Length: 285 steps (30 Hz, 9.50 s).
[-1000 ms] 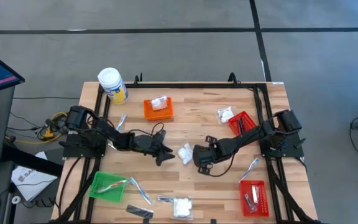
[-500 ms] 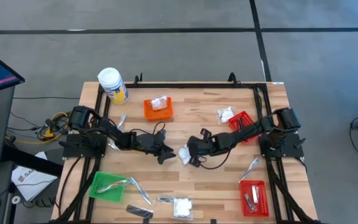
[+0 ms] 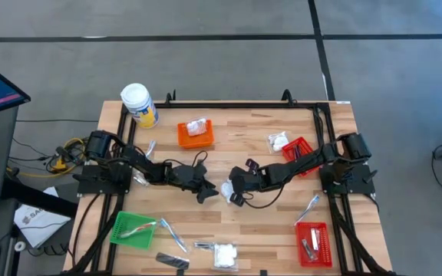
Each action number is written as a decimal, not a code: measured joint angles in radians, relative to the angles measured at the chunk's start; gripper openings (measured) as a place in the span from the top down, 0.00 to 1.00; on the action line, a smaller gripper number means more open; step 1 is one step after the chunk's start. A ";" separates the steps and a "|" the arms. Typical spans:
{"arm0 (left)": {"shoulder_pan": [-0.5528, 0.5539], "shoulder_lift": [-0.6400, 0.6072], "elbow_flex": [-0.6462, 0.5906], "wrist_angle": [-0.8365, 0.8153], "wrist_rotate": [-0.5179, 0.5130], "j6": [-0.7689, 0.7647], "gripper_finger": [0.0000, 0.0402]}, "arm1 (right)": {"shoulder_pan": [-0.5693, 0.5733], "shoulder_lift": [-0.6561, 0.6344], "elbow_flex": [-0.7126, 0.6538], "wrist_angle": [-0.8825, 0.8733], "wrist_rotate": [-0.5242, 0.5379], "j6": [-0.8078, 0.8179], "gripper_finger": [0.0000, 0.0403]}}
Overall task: Pick & Place Travel size toiletries
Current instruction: Put the white cotton pack into the orange basket
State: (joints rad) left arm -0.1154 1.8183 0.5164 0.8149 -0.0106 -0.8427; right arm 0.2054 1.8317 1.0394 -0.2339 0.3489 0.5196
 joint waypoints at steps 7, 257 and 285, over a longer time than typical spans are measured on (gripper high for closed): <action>0.006 0.000 0.000 -0.005 -0.009 0.005 0.44 | 0.024 -0.010 0.000 -0.127 -0.143 0.005 1.00; -0.394 -0.566 -0.072 -0.223 -0.500 0.530 0.41 | -0.243 0.183 0.000 0.753 -1.241 -0.025 0.92; -0.259 -0.525 -0.122 -0.124 -0.331 0.485 0.33 | -0.015 0.081 0.344 -0.109 -0.451 -0.469 0.91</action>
State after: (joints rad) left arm -0.3744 1.2936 0.3944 0.6907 -0.3412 -0.3581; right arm 0.1905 1.9131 1.3837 -0.3432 -0.1022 0.0507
